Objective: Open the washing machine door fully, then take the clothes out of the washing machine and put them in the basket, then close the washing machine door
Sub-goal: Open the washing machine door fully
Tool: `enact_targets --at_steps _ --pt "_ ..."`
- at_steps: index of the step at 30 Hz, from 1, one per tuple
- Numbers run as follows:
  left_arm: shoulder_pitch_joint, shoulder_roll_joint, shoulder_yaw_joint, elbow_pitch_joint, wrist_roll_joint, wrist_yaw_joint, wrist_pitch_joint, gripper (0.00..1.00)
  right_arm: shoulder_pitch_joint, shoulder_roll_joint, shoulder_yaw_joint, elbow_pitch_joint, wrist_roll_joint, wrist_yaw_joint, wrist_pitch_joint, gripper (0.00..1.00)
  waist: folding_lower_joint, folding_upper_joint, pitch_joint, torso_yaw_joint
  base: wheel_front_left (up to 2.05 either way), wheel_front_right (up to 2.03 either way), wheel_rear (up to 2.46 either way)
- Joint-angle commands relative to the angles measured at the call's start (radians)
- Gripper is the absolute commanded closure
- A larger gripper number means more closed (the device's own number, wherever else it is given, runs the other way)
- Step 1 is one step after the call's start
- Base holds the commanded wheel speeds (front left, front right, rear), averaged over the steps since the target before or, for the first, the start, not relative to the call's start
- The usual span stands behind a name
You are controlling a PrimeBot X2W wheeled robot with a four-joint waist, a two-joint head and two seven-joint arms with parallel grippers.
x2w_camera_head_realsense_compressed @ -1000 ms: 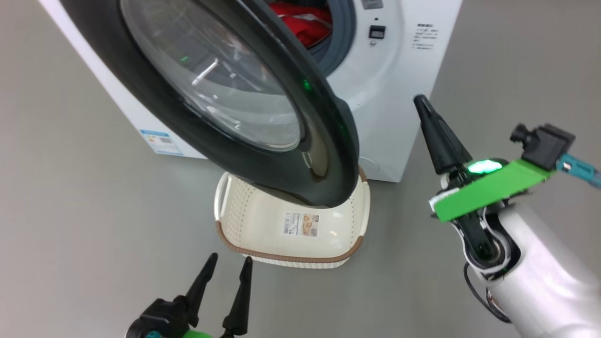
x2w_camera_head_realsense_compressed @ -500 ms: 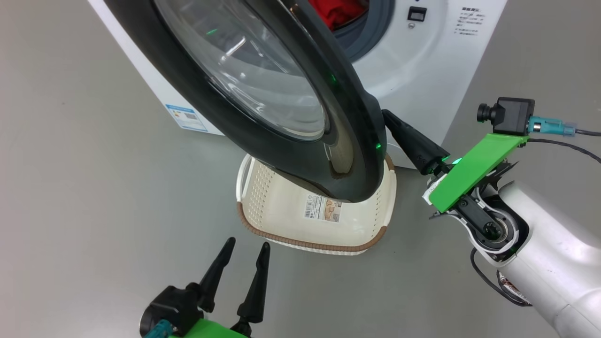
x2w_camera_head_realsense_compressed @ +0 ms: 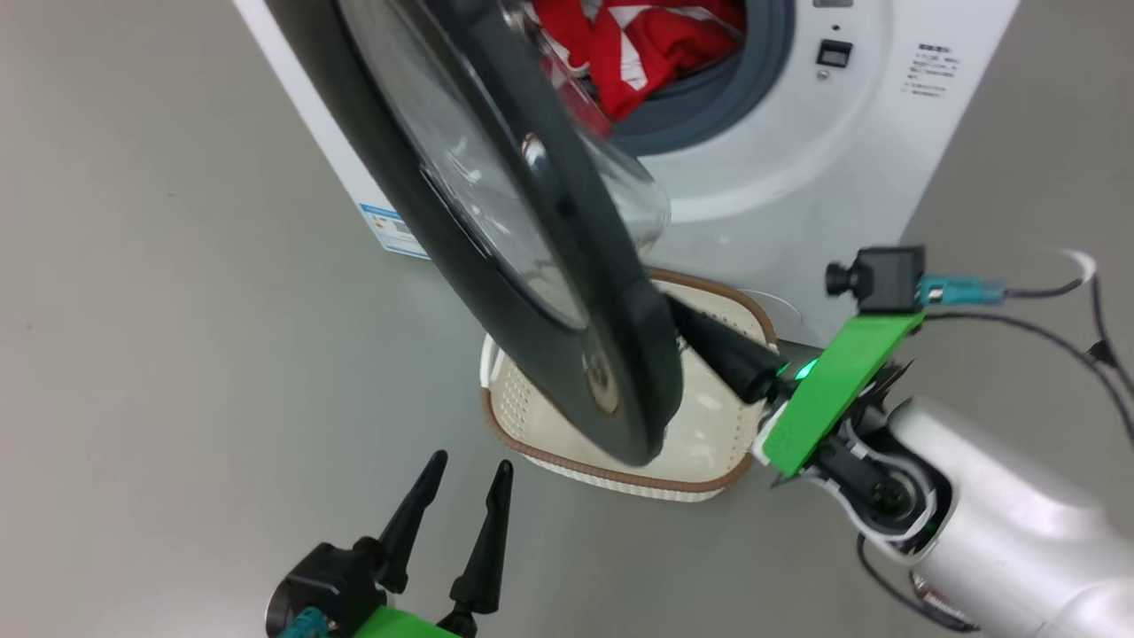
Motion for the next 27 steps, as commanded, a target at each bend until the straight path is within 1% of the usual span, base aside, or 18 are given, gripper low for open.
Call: enact_targets --at_steps 1,9,18,23,27 --pt "0.007 0.011 0.034 -0.021 0.006 0.008 -0.012 0.00 0.035 0.027 0.029 -0.036 0.012 0.008 -0.005 1.00 0.0000 -0.0001 -0.027 0.032 0.00 0.00 0.00" --pt "0.028 0.011 0.042 -0.018 0.014 0.013 -0.012 0.00 0.047 0.049 0.084 -0.046 0.022 0.008 -0.017 1.00 0.0000 -0.0001 -0.056 0.091 0.00 0.00 0.00" --pt "0.048 0.011 0.059 -0.009 0.024 0.038 -0.012 0.00 0.057 0.072 0.130 -0.053 0.040 0.008 -0.029 1.00 0.0000 -0.0001 -0.091 0.153 0.00 0.00 0.00" --pt "0.059 0.011 0.081 -0.016 0.033 0.052 -0.012 0.00 0.053 0.090 0.153 -0.057 0.045 0.008 -0.024 1.00 0.0000 -0.0001 -0.094 0.162 0.00 0.00 0.00" --pt "0.063 0.011 0.093 -0.020 0.034 0.053 -0.012 0.00 0.046 0.104 0.166 -0.054 0.047 0.008 -0.023 1.00 0.0000 -0.0001 -0.093 0.164 0.00 0.00 0.00"
